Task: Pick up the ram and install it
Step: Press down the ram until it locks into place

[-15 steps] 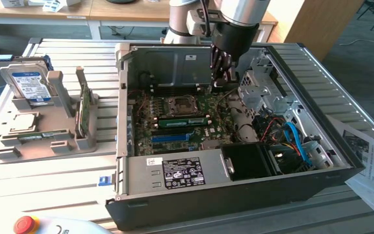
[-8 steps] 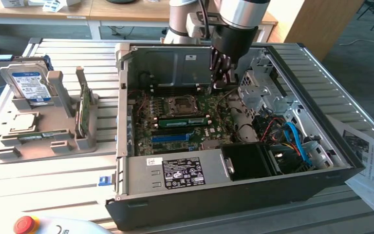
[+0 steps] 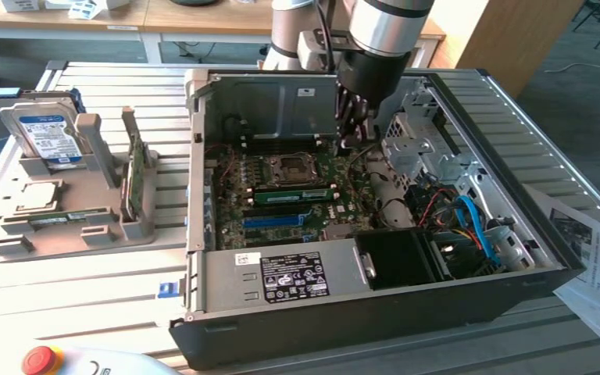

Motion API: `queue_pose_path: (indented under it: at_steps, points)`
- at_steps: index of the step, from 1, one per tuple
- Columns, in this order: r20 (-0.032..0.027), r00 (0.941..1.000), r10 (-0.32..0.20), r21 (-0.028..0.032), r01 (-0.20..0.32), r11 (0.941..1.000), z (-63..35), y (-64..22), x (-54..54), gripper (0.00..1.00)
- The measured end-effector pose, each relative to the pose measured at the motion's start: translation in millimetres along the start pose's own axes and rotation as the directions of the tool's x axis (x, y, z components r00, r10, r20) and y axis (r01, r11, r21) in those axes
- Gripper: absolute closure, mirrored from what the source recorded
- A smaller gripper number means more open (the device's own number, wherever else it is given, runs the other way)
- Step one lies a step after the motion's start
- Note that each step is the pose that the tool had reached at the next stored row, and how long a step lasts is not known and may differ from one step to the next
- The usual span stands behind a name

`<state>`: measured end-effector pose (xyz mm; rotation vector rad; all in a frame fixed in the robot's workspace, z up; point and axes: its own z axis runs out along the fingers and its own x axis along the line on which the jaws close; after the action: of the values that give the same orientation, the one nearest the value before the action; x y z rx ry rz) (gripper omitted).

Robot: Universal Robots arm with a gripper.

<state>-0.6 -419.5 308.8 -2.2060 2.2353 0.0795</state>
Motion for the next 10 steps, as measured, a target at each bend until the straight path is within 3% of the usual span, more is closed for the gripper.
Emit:
queue_pose_path:
  at_steps: [10]
  points:
    - [0.0001, 1.0, 0.0, 0.0, 0.0, 1.0, 9.4, -0.3, 0.3, 0.9]
